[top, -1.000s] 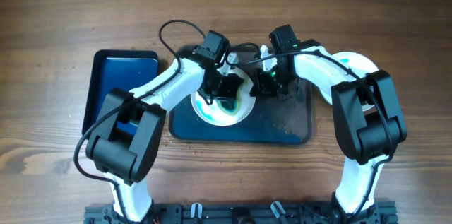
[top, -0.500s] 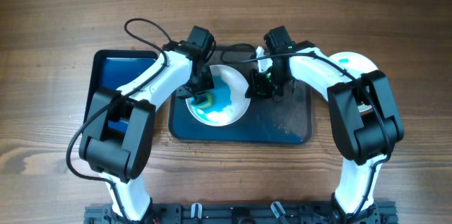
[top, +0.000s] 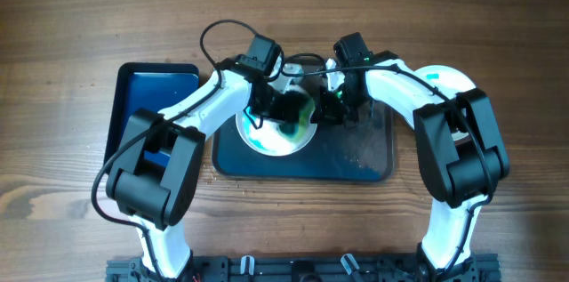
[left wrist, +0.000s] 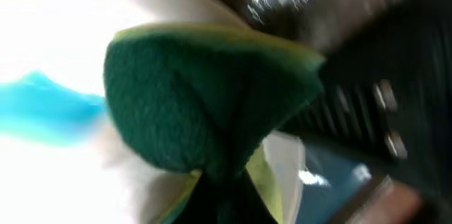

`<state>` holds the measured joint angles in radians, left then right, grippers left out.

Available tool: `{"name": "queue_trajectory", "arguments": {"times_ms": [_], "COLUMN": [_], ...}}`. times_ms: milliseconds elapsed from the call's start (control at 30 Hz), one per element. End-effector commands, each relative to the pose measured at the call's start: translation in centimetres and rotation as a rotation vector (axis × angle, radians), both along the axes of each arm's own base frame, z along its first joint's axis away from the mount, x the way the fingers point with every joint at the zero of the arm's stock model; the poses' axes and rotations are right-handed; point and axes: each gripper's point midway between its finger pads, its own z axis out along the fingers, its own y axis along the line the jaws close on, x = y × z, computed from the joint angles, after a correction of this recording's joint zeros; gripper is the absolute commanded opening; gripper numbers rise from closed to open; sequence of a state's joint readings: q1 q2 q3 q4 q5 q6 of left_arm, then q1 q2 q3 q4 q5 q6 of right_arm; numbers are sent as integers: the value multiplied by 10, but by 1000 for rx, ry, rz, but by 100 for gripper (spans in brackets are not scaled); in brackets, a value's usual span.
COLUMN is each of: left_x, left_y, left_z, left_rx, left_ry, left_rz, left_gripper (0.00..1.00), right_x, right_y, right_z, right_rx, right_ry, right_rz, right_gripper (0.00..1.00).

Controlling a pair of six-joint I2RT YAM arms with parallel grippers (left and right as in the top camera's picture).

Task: Clean dirty plates on tray and stack at the side
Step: 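Scrub the last plate with the sponge in left gripper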

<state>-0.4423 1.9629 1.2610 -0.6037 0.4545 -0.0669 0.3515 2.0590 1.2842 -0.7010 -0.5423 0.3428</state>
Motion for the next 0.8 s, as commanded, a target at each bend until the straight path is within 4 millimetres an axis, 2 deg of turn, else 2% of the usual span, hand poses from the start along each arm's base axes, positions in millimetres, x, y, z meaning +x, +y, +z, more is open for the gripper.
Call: {"name": "queue_trajectory", "arguments": {"times_ms": [0,100,167,267,400,467,533,600,667,767], "left_x": [45,68,65,41,-6,-32,-48,-64,-74,-68], "left_y": [45,98,133,143,121,95,68,28,6,-3], "left_z": [-16,-12,-6,-12,-27,-30,-26,-11,4,8], "left_rx": [264,518,679,735,648,517,367,114,-59,-117], "left_ry": [-147,-278,-316,-220,28,161,232,263,254,207], "left_rz": [252,460,589,595,465,306,161,-62,-200,-237], "left_gripper": [4,4,4,4,4,4,4,4,4,4], "right_x": [-7,-7,-7,-7,-7,-7,-7,-7,-7,-7], "right_y": [-17,-17,-17,-17,-17,-17,-17,-17,-17,-17], "right_z": [-25,-25,-25,-25,-25,-25,-25,-25,-25,-25], "right_rx": [-99,-99,-99,-99,-99,-98,-98,-98,-98,-98], "right_ry": [32,32,32,32,32,32,32,32,32,33], "right_rz": [-12,-12,-12,-12,-12,-12,-12,-12,-12,-12], "right_gripper": [4,4,4,4,4,4,4,4,4,4]}}
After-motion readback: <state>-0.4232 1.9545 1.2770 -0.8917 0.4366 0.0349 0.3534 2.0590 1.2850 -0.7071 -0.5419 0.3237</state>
